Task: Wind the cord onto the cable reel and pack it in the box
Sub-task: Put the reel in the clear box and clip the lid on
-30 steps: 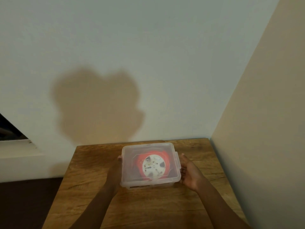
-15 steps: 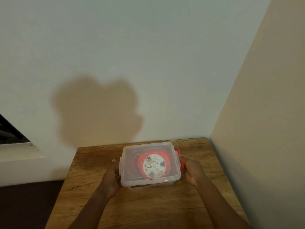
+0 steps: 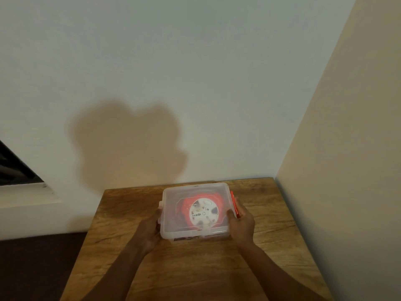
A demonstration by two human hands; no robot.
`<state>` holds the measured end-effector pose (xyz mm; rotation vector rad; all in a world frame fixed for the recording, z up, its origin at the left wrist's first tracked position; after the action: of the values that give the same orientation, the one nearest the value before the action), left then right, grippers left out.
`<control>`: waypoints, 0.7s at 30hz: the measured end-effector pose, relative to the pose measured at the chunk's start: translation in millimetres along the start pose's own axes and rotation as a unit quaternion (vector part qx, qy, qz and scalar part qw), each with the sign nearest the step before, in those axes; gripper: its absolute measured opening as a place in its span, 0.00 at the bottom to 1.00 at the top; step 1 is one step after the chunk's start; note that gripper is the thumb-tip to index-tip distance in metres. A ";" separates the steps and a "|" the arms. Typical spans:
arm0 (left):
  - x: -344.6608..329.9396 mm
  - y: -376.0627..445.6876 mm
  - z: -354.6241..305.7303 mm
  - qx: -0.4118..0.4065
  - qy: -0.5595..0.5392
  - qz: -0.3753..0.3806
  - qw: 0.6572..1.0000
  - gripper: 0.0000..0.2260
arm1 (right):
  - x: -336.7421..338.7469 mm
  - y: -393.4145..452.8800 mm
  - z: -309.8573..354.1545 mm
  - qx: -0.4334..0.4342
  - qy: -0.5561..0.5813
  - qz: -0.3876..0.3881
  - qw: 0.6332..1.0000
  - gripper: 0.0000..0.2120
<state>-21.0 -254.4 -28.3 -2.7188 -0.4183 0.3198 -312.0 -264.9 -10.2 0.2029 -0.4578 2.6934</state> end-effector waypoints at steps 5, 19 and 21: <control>1.2 -1.3 -2.4 0.004 -0.009 0.004 1.000 0.09 | -1.7 -1.3 -0.6 0.021 -0.028 -0.012 0.999 0.23; 6.3 -0.7 -25.8 -0.115 0.068 -0.027 0.991 0.13 | -5.4 0.4 -3.5 0.080 -0.114 -0.019 0.990 0.22; 4.2 -4.5 -25.6 -0.132 0.078 -0.009 0.988 0.13 | -4.5 -1.2 -2.7 0.087 -0.114 -0.018 0.989 0.21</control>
<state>-11.1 -257.3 -4.1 -2.9675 -0.4706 0.0463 -307.6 -264.5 -13.2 0.5681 -0.2795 2.6857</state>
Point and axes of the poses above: each hand's wrist, its own y-axis towards the middle knuckle, its own x-axis out of the back of the hand, z = x × y, the point moved 5 cm from there along y, towards the middle knuckle, and after that the axes turned 13 degrees about -x, right-handed, at the moved point
